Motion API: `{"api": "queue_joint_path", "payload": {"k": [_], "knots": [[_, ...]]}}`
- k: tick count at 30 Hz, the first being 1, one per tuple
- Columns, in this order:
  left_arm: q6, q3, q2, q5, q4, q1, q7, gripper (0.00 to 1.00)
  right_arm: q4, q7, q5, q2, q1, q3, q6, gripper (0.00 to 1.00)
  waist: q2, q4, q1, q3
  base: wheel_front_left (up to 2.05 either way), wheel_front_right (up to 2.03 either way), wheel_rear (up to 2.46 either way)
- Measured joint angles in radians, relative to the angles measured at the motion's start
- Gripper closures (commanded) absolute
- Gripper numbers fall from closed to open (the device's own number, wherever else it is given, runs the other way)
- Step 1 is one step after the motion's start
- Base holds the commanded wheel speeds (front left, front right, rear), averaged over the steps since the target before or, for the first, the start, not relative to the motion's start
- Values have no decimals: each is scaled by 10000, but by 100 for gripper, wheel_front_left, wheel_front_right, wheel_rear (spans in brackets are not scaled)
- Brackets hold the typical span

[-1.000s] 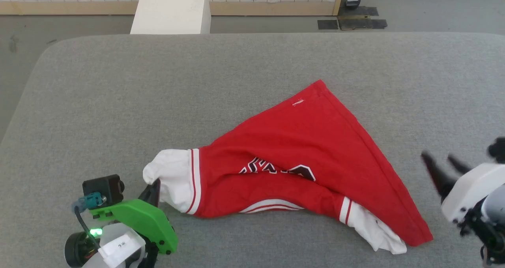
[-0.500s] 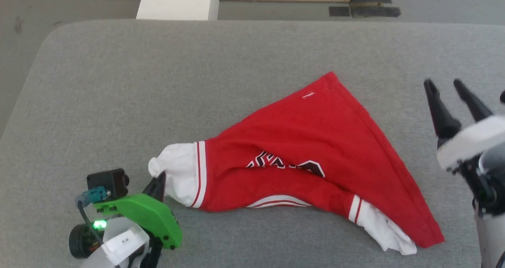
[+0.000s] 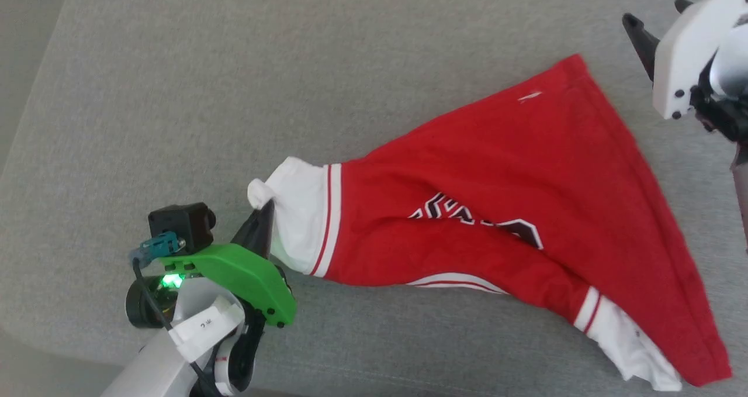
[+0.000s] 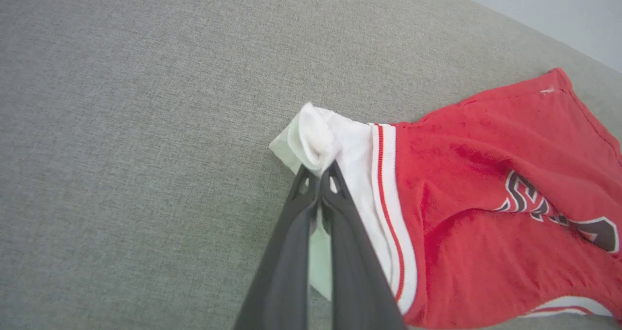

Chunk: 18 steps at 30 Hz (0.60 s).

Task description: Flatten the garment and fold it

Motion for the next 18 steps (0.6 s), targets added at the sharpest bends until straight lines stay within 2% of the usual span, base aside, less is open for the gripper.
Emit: {"api": "queue_joint_path", "payload": {"k": [8, 13, 18], "knots": [[-165, -52, -276, 100, 155, -321, -199, 100, 826, 3317, -510, -410, -1077, 1549, 0, 0, 0, 683, 1, 1086, 0, 0, 0], [-261, -109, -451, 102, 341, -452, -301, 100, 777, 4355, -391, -673, -1281, 2155, -2, 0, 0, 989, 1, 1630, 0, 0, 0], [-301, -125, -502, 102, 445, -518, -385, 100, 508, 5041, -35, -913, -1488, 2301, -2, 0, 0, 1169, 0, 1904, 0, 0, 0]]}}
